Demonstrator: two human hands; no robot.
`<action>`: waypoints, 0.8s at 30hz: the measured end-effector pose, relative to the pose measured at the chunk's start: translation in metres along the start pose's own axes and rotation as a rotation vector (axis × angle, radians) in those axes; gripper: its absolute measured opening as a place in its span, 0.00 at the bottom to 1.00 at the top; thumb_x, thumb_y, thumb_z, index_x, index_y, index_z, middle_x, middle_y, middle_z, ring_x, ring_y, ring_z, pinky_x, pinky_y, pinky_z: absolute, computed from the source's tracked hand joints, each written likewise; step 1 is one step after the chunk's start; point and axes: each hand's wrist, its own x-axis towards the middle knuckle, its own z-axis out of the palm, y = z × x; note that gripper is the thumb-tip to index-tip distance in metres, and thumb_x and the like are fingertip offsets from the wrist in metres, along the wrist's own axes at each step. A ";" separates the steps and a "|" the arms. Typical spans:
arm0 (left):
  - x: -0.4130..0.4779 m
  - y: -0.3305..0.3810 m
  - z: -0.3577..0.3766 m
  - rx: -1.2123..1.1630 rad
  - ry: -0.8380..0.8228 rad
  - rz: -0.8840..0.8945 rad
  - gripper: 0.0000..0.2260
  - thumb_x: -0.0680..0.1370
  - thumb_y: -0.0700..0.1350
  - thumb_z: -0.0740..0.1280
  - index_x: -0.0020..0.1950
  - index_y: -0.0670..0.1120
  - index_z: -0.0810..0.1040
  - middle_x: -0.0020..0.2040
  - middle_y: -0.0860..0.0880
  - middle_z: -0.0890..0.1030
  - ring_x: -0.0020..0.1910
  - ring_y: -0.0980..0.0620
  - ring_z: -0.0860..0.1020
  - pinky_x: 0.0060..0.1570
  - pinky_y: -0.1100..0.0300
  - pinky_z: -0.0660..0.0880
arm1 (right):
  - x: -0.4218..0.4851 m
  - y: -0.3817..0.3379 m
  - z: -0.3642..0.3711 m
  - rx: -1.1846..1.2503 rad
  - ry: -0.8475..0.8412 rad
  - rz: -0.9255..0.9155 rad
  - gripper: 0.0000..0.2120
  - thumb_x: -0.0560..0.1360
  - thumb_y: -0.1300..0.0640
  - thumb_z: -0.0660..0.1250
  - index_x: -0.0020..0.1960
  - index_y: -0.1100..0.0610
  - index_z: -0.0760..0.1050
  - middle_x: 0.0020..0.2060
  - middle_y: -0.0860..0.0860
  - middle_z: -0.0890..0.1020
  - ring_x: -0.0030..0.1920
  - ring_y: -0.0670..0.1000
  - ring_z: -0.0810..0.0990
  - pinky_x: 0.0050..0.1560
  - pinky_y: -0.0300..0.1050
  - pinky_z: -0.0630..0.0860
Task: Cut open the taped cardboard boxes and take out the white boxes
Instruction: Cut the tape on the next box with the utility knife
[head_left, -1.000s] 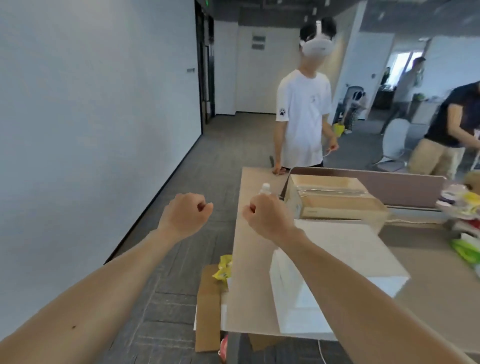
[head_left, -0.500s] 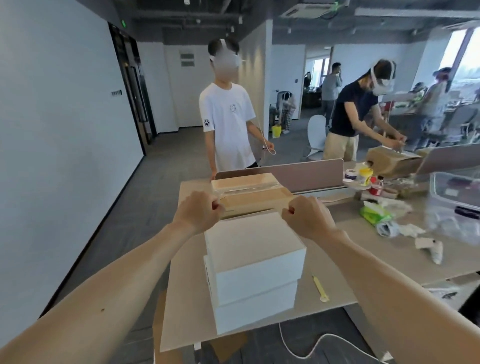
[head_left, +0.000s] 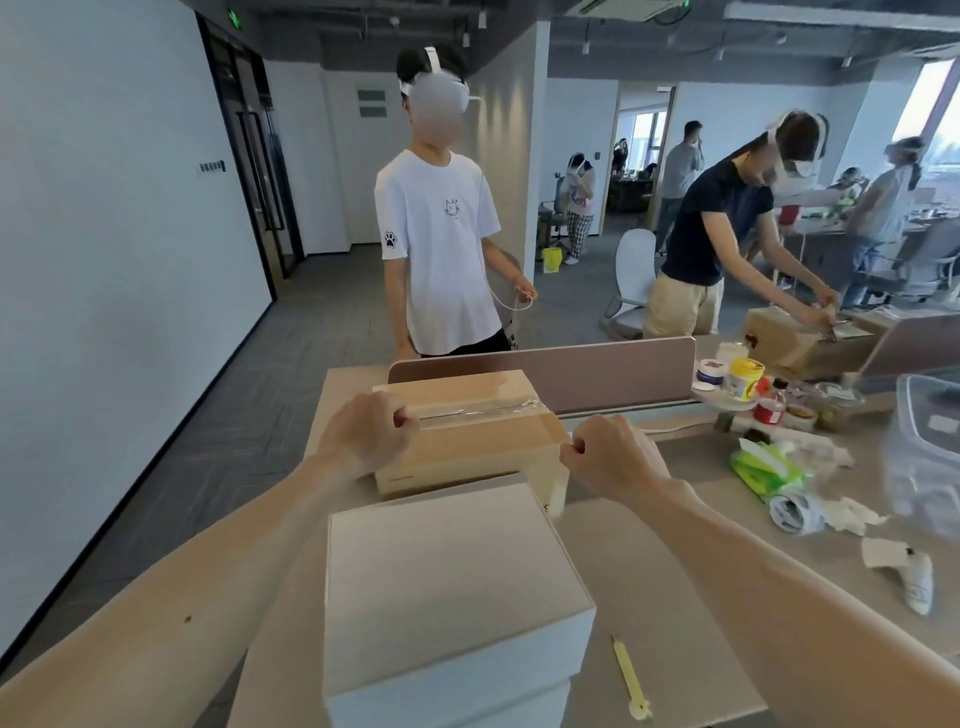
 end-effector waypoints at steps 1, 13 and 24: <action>0.016 -0.005 0.009 0.006 0.001 -0.021 0.15 0.78 0.47 0.64 0.31 0.47 0.74 0.29 0.50 0.75 0.31 0.49 0.75 0.30 0.57 0.73 | 0.018 0.006 0.005 0.003 -0.012 -0.005 0.18 0.74 0.55 0.62 0.26 0.57 0.65 0.27 0.51 0.75 0.28 0.56 0.71 0.29 0.43 0.62; 0.112 -0.037 0.068 0.095 -0.040 -0.213 0.05 0.78 0.50 0.65 0.45 0.50 0.76 0.41 0.52 0.78 0.38 0.55 0.73 0.32 0.62 0.65 | 0.155 0.044 0.050 0.038 -0.149 0.001 0.17 0.75 0.57 0.62 0.27 0.55 0.67 0.27 0.50 0.73 0.27 0.51 0.70 0.29 0.42 0.64; 0.130 -0.082 0.092 0.047 -0.323 -0.489 0.36 0.72 0.68 0.68 0.75 0.57 0.60 0.72 0.43 0.64 0.63 0.41 0.75 0.59 0.50 0.73 | 0.210 0.041 0.104 0.019 -0.344 0.007 0.24 0.79 0.43 0.58 0.72 0.51 0.63 0.65 0.55 0.72 0.60 0.60 0.76 0.57 0.56 0.72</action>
